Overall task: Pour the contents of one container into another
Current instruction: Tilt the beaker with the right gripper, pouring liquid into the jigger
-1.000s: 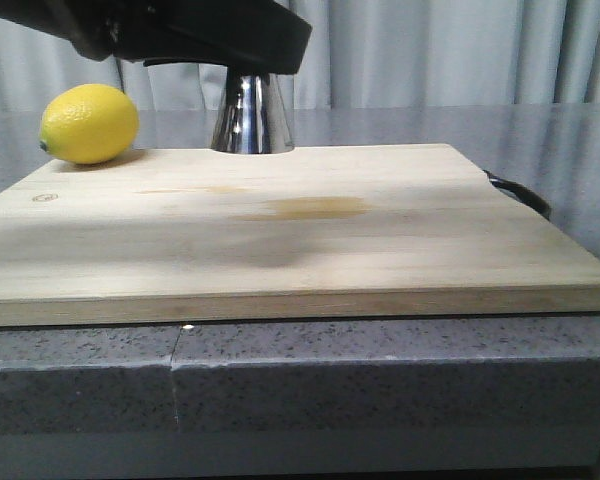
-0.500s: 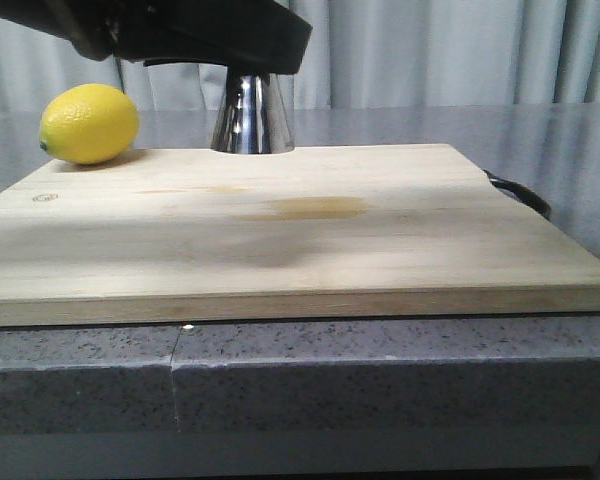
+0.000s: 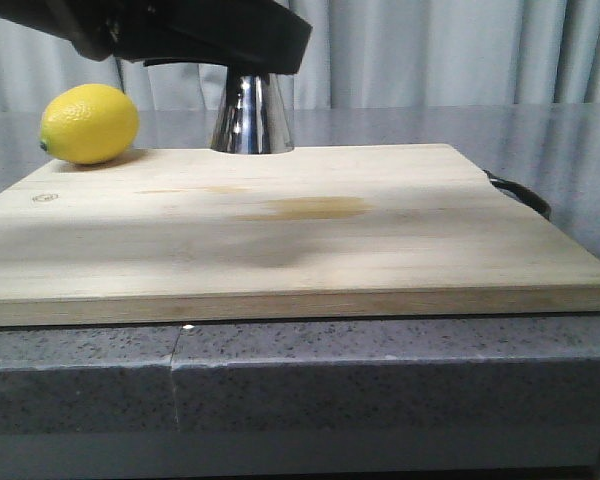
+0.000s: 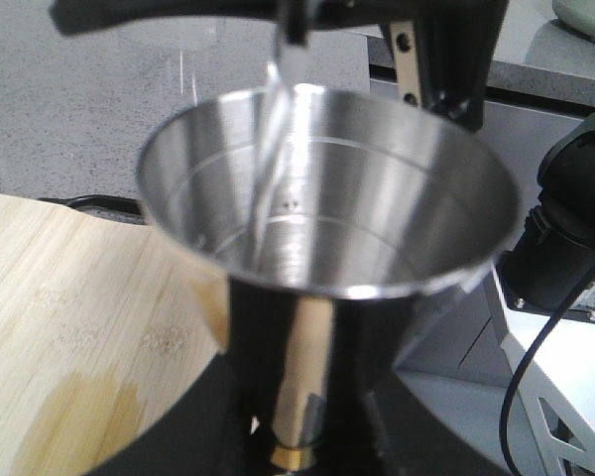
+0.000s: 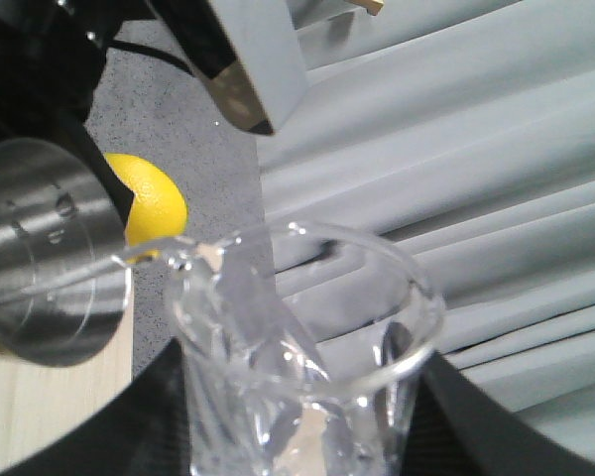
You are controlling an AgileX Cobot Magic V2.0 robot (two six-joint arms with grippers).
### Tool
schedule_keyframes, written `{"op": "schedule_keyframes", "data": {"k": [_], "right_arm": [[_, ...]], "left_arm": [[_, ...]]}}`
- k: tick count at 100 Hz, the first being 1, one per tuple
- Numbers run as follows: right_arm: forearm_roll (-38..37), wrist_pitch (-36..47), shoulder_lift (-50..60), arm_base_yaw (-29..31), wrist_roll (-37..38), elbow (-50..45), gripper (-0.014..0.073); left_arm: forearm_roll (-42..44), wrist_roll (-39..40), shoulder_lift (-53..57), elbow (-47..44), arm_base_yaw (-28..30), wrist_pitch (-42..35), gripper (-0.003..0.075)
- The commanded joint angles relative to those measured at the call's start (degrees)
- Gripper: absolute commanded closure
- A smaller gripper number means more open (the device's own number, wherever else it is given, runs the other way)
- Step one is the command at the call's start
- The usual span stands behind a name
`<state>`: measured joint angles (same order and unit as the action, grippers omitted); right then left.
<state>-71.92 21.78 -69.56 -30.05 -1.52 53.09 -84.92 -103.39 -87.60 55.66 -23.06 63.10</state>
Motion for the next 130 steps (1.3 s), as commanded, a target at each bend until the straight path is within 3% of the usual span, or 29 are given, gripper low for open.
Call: {"op": "schedule_keyframes", "data": {"k": [1,41,130], "right_arm": [[0.2,1.1,1.2,0.0,-0.3,2.1,0.0508],[-4.7,0.0,1.2,0.0,-0.4,2.1,0.0508],[-7.2,-0.2,1.2,0.0,-1.8,2.6,0.0508]], "left_arm": [[-4.4,0.5,1.7,1.7,-0.6,2.1,0.0740],[-4.4,0.5,1.7,1.7,-0.6,2.1,0.0740],[-4.4,0.5,1.7,1.7,-0.6,1.8,0.0740]]}}
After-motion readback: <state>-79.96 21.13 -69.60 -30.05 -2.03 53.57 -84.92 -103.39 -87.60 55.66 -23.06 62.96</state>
